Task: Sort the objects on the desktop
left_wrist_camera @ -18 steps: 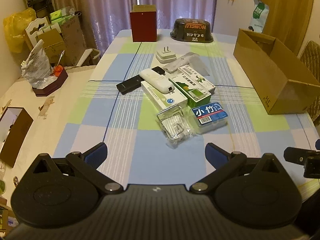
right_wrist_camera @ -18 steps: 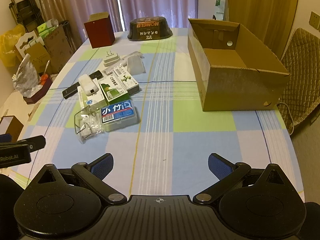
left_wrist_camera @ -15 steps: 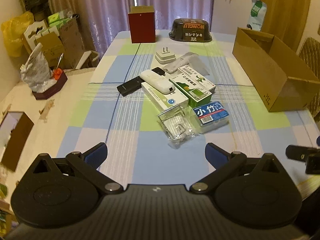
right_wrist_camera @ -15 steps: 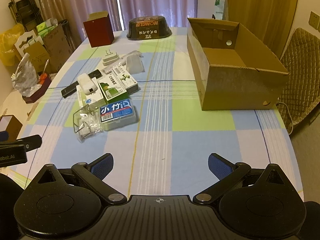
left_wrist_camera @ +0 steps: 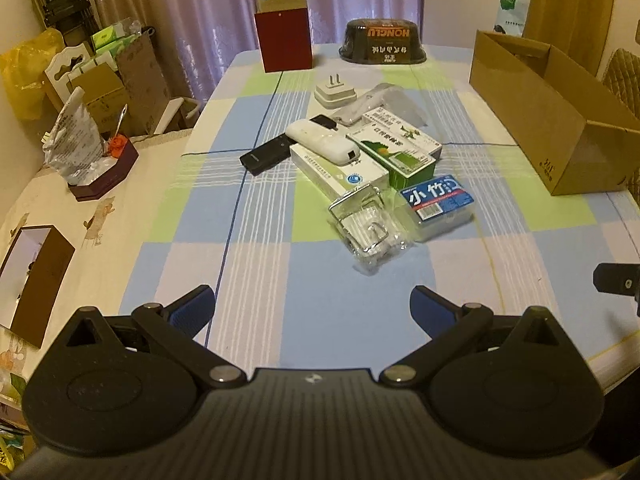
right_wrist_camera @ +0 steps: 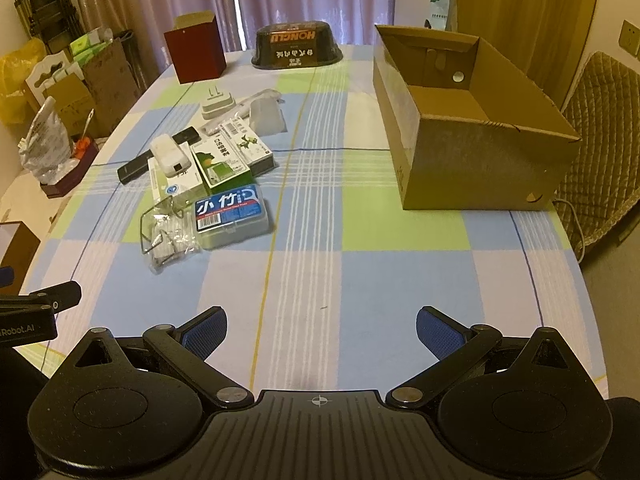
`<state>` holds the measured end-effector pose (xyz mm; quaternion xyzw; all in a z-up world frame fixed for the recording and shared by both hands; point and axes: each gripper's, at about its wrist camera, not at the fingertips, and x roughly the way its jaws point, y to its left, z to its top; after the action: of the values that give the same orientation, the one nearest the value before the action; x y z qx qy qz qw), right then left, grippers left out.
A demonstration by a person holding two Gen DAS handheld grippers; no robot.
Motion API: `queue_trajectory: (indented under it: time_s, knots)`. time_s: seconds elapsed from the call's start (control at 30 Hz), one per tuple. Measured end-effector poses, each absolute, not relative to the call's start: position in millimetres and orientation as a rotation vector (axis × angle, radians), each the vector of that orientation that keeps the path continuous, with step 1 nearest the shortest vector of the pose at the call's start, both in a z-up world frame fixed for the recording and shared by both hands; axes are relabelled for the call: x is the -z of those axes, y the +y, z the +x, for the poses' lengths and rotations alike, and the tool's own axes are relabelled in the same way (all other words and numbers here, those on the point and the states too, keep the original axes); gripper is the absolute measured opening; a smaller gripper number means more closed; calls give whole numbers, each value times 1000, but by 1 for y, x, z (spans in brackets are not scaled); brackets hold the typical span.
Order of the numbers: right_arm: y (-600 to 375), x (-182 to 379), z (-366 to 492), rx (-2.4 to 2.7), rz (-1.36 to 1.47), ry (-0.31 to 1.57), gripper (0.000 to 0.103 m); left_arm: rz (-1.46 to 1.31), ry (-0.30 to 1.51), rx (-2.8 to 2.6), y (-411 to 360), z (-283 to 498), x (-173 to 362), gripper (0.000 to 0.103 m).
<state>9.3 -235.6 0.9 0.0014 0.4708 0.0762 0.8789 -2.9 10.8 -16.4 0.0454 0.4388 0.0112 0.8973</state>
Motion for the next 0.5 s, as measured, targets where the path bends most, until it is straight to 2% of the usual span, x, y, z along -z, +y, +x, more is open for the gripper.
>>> queue_trajectory:
  time_s: [0.5]
  knots:
    - [-230, -2, 8, -168, 11, 974, 103, 94, 919, -35, 11, -3, 18, 102]
